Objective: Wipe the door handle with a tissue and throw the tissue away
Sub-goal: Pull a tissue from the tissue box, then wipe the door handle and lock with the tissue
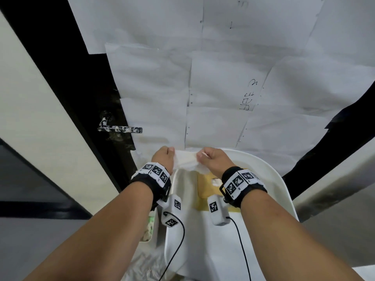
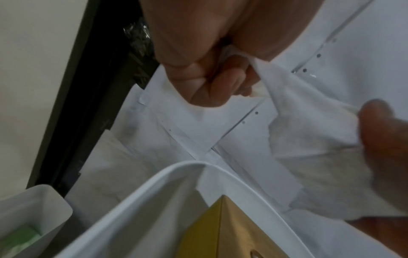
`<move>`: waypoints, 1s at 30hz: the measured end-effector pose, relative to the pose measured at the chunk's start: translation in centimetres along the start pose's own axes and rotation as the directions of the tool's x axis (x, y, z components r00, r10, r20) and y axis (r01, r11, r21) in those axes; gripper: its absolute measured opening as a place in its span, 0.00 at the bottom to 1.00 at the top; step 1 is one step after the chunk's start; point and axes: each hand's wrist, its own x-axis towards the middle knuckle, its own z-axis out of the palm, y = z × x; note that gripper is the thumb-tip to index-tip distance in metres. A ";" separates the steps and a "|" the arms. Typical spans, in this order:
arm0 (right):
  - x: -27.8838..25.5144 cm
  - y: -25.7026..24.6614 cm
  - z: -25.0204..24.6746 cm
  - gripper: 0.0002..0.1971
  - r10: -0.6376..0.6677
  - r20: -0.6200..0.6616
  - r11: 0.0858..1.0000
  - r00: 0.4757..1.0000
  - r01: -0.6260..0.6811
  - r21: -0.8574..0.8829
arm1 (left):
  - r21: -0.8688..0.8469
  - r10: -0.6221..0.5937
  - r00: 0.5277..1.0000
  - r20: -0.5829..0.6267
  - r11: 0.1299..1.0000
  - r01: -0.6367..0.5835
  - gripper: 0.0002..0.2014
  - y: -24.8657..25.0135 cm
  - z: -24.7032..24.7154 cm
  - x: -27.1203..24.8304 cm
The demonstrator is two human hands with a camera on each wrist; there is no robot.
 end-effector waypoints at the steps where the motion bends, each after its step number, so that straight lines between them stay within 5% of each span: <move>1: 0.0 -0.8 0.4 0.14 -0.013 -0.004 1.000 1.000 0.013 0.022 | 0.046 0.016 1.000 -0.012 0.999 -0.015 0.17 -0.1 -0.6 0.0; 8: 1.4 -5.0 4.0 0.13 -0.048 -0.061 0.989 0.997 0.056 0.138 | 0.157 0.094 0.993 -0.078 0.984 -0.081 0.14 -1.7 -5.8 1.0; 20: 3.5 -11.7 11.5 0.19 -0.037 -0.255 0.936 0.966 0.123 0.329 | 0.226 0.153 0.988 -0.020 0.963 -0.145 0.28 -4.7 -15.5 3.7; 30: 3.8 -14.7 16.3 0.15 0.042 -0.415 0.927 0.909 0.119 0.355 | 0.167 0.305 0.950 0.067 0.935 -0.312 0.18 -6.5 -19.8 5.5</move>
